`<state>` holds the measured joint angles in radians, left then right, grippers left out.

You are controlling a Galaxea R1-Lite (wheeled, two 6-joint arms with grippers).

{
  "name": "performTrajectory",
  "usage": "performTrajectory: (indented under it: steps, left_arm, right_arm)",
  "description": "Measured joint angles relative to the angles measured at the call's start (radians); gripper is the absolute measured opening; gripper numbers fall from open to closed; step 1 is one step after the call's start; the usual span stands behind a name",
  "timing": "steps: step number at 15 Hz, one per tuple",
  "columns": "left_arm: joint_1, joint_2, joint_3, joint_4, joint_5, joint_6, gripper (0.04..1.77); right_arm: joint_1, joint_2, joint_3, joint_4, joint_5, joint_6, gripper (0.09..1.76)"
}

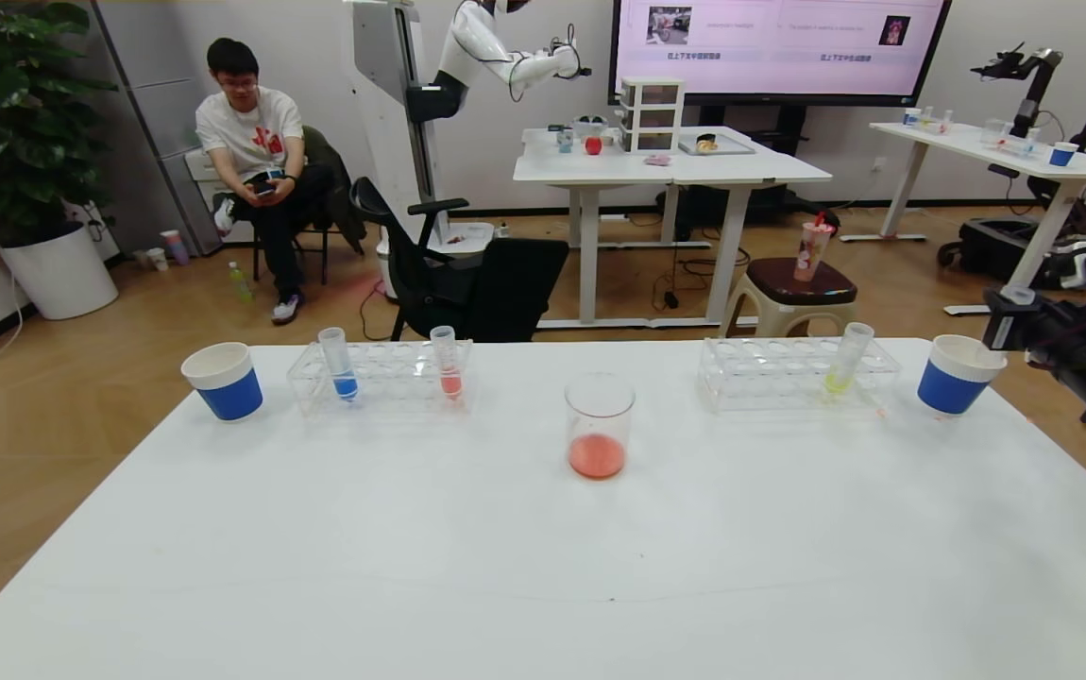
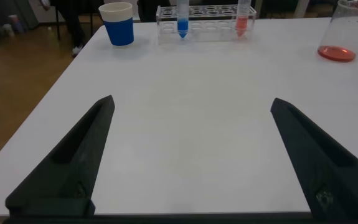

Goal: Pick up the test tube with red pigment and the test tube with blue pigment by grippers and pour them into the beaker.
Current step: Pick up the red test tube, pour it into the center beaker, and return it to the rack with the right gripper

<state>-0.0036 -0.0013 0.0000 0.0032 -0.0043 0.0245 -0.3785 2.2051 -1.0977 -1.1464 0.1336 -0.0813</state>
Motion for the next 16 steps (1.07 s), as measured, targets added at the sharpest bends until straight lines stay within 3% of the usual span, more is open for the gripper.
performTrajectory:
  steps: [6,7,8,9,10,11,16]
  left_arm:
    - [0.0,0.0,0.0,0.0,0.0,0.0,1.75]
    - [0.0,0.0,0.0,0.0,0.0,0.0,1.75]
    - [0.0,0.0,0.0,0.0,0.0,0.0,1.75]
    - [0.0,0.0,0.0,0.0,0.0,0.0,1.75]
    - [0.0,0.0,0.0,0.0,0.0,0.0,1.75]
    - [0.0,0.0,0.0,0.0,0.0,0.0,1.75]
    - [0.0,0.0,0.0,0.0,0.0,0.0,1.75]
  right_arm:
    - [0.006,0.033,0.018,-0.021,0.004,0.005,0.51]
    - [0.007,0.034,0.018,-0.022,0.005,0.005,0.61]
    - [0.007,0.035,0.018,-0.022,0.004,0.005,0.85]
    - [0.008,0.035,0.018,-0.032,0.005,0.006,1.26]
    - [0.008,0.035,0.018,-0.057,0.005,0.008,1.56]
    - [0.01,0.037,0.018,-0.091,0.008,0.008,1.72]
    - [0.048,0.024,0.021,-0.132,0.045,0.008,1.74]
